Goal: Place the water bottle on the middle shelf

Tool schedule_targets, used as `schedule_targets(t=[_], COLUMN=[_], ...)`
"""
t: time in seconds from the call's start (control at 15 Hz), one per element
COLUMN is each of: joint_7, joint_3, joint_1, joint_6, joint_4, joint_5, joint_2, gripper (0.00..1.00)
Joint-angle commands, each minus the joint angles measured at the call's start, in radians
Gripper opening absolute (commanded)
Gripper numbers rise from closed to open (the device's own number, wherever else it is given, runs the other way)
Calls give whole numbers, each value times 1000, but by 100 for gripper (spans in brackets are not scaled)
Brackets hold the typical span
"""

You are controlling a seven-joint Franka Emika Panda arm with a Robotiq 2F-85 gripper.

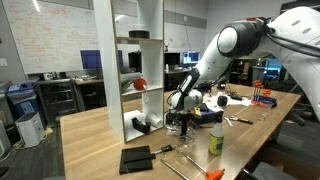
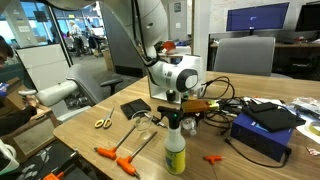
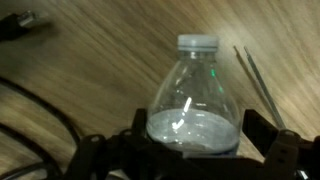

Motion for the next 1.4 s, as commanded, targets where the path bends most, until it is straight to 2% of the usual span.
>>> schedule_targets(t=[0.0, 0.07, 0.13, 0.33, 0.53, 0.73, 0.93, 1.33], joint_7=[-19, -21, -21, -13, 4, 21, 55, 213], joint_3=[29, 29, 29, 28, 21, 14, 8, -4], joint_1=[-32, -34, -35, -34, -25, -13, 2, 51], joint_6=[-16, -16, -19, -44, -76, -124, -185, -341], joint_4=[36, 42, 41, 27, -2, -58, -126, -225], joint_5=[-1, -3, -5, -5, -7, -7, -2, 10], joint_2=[52, 54, 47, 18, -40, -130, -256, -543], gripper=[75, 73, 65, 34, 11, 15, 10, 12])
